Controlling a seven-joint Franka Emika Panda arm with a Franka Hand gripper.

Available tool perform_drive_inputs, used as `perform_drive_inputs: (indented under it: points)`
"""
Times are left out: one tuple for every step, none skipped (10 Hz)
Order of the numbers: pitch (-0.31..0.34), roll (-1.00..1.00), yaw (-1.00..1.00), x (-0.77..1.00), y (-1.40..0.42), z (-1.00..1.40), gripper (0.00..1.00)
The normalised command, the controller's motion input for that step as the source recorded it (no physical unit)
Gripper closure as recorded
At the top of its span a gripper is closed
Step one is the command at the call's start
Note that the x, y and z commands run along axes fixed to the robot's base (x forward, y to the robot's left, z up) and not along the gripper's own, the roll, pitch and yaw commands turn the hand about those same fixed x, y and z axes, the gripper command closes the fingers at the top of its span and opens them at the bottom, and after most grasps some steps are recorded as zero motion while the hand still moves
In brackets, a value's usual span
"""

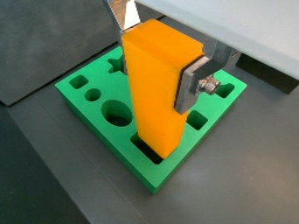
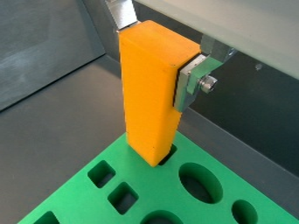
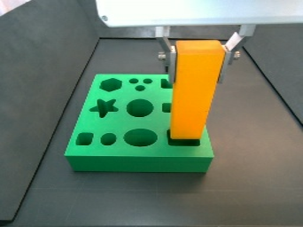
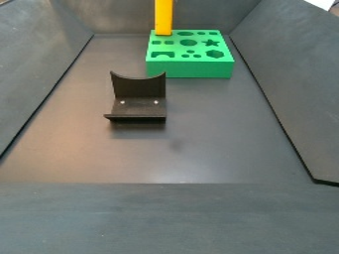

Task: Insert the rectangle object.

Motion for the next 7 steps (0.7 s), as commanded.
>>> perform_drive_inputs:
  points:
    - [0.000,0.00,0.15,0.03,-0.09,-0.24,1.00]
    - [0.000,0.00,0.21,0.03,-0.21,-0.34,1.00]
    - [0.000,0.00,0.25,0.00,-0.13,-0.31,1.00]
    - [-0.024,-0.06,0.18,-0.11,-0.11,-0.17,1.00]
    - [0.000,-0.04,0.19,-0.04,-0.07,-0.23,1.00]
    - [0.000,-0.01,0.12,0.00,-0.13,-0.41,1.00]
    - [0.023,-0.01,0.00,0.09,-0.13,-0.49,1.00]
